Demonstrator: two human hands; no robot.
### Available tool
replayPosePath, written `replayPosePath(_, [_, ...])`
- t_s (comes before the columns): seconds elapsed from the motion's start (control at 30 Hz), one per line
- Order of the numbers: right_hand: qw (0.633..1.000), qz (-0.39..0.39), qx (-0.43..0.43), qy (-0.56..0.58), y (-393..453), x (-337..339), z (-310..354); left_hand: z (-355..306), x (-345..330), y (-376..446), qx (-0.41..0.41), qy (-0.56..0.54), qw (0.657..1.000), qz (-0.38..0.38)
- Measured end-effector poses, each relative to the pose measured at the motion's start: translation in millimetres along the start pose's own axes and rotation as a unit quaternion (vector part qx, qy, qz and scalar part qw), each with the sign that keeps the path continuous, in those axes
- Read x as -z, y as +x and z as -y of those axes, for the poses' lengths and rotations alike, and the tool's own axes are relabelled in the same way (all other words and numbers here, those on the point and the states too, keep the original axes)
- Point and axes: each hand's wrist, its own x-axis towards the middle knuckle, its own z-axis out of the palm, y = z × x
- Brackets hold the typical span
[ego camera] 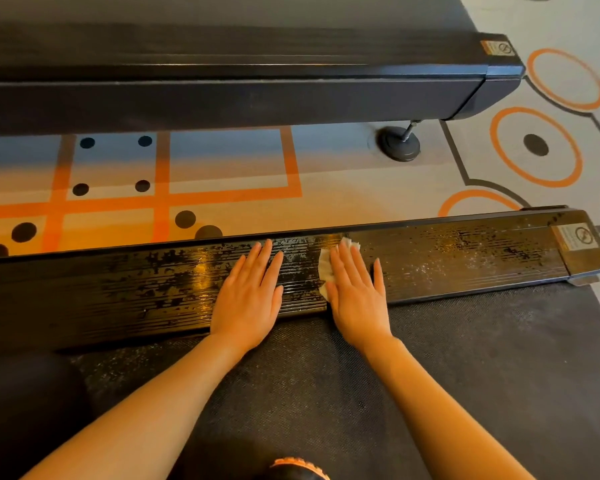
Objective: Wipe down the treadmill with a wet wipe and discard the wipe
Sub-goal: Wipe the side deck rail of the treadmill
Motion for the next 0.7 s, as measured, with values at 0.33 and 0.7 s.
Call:
replayPosePath(0.33, [0.998, -0.035, -0.049, 0.022, -25, -15, 8, 2, 0, -1, -0.01, -0.003, 1.0, -0.002])
replayPosePath(0.7, [0.997, -0.013, -0.081, -0.013, 27, 10, -17, 2, -2, 0, -0.008, -0.009, 1.0, 0.009])
